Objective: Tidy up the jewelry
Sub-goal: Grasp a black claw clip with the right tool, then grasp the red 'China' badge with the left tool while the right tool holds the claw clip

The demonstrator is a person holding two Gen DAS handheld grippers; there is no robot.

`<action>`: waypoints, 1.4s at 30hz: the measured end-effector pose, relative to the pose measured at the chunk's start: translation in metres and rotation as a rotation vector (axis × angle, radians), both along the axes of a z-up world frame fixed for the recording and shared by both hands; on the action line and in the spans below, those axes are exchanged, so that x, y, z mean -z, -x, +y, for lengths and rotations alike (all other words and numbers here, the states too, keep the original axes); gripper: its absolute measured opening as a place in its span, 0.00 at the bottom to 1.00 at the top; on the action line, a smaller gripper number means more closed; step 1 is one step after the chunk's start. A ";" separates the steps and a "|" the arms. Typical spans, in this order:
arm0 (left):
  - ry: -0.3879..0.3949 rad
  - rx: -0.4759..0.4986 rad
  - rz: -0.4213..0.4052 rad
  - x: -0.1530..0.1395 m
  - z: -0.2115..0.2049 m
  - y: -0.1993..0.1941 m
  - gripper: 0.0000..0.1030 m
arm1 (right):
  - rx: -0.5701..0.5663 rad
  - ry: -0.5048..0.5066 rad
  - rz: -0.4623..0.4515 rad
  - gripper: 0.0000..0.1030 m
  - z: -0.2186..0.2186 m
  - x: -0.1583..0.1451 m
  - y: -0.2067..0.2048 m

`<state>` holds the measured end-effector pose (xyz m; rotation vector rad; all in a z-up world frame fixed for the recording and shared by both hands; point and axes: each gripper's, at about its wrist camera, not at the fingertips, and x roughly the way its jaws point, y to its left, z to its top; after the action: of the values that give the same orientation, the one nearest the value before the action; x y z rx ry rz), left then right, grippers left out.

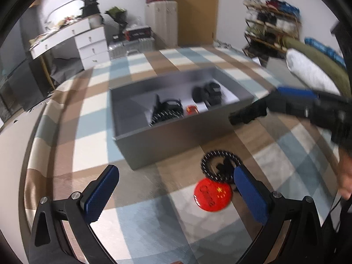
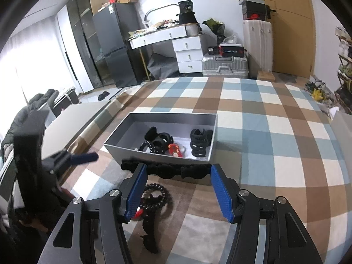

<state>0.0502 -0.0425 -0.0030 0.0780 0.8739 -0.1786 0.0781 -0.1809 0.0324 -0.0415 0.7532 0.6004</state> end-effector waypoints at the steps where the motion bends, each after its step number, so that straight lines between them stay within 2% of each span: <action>1: -0.003 0.014 0.012 0.002 -0.003 0.000 0.99 | 0.002 -0.001 0.000 0.49 -0.001 -0.001 0.001; 4: -0.003 0.039 0.030 0.007 -0.008 0.000 0.99 | 0.019 0.000 0.002 0.48 -0.005 0.000 -0.002; 6: -0.010 0.042 0.038 0.009 -0.010 0.000 0.99 | 0.019 0.047 -0.008 0.45 0.000 0.005 -0.002; 11: -0.005 0.037 0.039 0.008 -0.007 0.002 0.99 | -0.010 0.072 0.054 0.43 -0.003 0.014 -0.009; 12: -0.007 0.034 0.040 0.009 -0.006 0.002 0.99 | -0.013 0.069 0.059 0.43 -0.006 0.015 -0.010; 15: -0.012 0.021 0.045 0.011 -0.002 -0.001 0.99 | -0.068 0.093 0.120 0.61 -0.003 0.026 -0.013; 16: -0.009 0.013 0.045 0.010 0.000 -0.001 0.99 | -0.079 0.103 0.131 0.63 -0.001 0.032 -0.013; 22: 0.008 -0.018 0.043 0.010 0.007 -0.003 0.99 | -0.079 0.169 0.217 0.66 0.010 0.065 -0.021; 29: 0.024 -0.022 0.034 0.009 0.008 -0.003 0.99 | -0.042 0.168 0.193 0.66 0.017 0.066 -0.015; 32: 0.024 -0.024 0.029 0.007 0.007 -0.003 0.99 | -0.015 0.213 0.155 0.58 0.023 0.067 -0.013; 34: 0.028 -0.024 0.025 0.006 0.007 -0.002 0.99 | -0.030 0.224 0.148 0.39 0.025 0.066 -0.012; 38: 0.034 -0.029 0.020 0.005 0.008 -0.003 0.99 | -0.049 0.261 0.162 0.24 0.022 0.061 -0.011; 39: 0.036 -0.029 0.020 0.005 0.008 -0.003 0.99 | -0.049 0.266 0.161 0.16 0.021 0.061 -0.012; 42: 0.043 -0.024 0.022 0.006 0.006 -0.003 0.99 | -0.054 0.243 0.155 0.16 0.013 0.053 -0.012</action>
<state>0.0530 -0.0360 -0.0085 0.0252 0.8926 -0.1762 0.0899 -0.1682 -0.0206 -0.2426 0.9753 0.5646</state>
